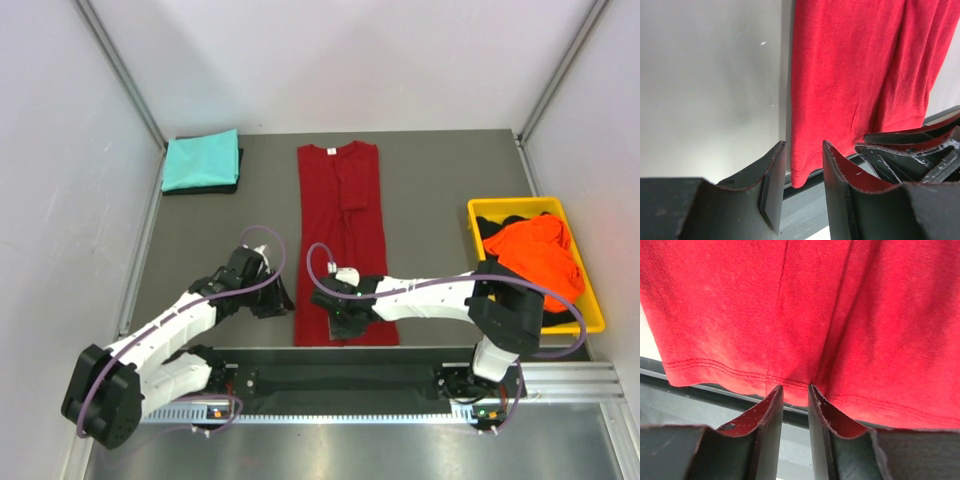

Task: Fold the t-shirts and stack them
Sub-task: Fold the tshirt

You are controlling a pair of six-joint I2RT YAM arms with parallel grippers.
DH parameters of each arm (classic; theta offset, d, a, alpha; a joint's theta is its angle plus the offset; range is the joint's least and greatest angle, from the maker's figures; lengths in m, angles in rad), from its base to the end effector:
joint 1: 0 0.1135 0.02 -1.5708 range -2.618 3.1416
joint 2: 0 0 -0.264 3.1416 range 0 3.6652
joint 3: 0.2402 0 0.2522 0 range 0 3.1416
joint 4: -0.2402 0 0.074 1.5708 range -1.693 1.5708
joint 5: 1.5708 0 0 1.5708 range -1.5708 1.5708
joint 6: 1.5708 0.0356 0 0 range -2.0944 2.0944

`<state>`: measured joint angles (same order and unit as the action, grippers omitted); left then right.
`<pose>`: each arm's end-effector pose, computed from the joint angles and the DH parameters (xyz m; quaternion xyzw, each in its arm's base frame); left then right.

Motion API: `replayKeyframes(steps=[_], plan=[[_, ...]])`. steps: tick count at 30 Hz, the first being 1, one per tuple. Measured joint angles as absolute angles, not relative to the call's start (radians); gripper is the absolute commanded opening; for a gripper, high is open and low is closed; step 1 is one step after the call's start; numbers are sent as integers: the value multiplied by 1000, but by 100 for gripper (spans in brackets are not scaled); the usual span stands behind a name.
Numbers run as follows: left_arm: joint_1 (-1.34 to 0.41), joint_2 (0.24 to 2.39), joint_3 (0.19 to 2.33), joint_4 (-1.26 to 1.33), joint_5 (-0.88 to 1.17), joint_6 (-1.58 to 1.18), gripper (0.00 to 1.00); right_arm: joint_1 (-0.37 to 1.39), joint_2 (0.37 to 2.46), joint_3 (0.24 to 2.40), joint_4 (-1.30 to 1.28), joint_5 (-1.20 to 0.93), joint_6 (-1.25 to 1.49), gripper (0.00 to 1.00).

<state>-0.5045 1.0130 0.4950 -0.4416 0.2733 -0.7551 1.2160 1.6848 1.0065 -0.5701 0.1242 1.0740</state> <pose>0.1572 -0.0978 0.1796 -0.0774 0.9425 -0.2805 0.1644 0.1129 0.2920 0.1651 -0.0599 0.9834 0.1206 0.1220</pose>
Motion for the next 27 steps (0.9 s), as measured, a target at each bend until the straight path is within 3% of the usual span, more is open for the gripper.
replayKeyframes(steps=[12, 27], plan=[[-505, 1024, 495, -442, 273, -752, 40, 1227, 1684, 1024, -628, 156, 1074, 29], [-505, 1024, 495, -442, 273, -752, 40, 1228, 1697, 1024, -620, 152, 1066, 24]])
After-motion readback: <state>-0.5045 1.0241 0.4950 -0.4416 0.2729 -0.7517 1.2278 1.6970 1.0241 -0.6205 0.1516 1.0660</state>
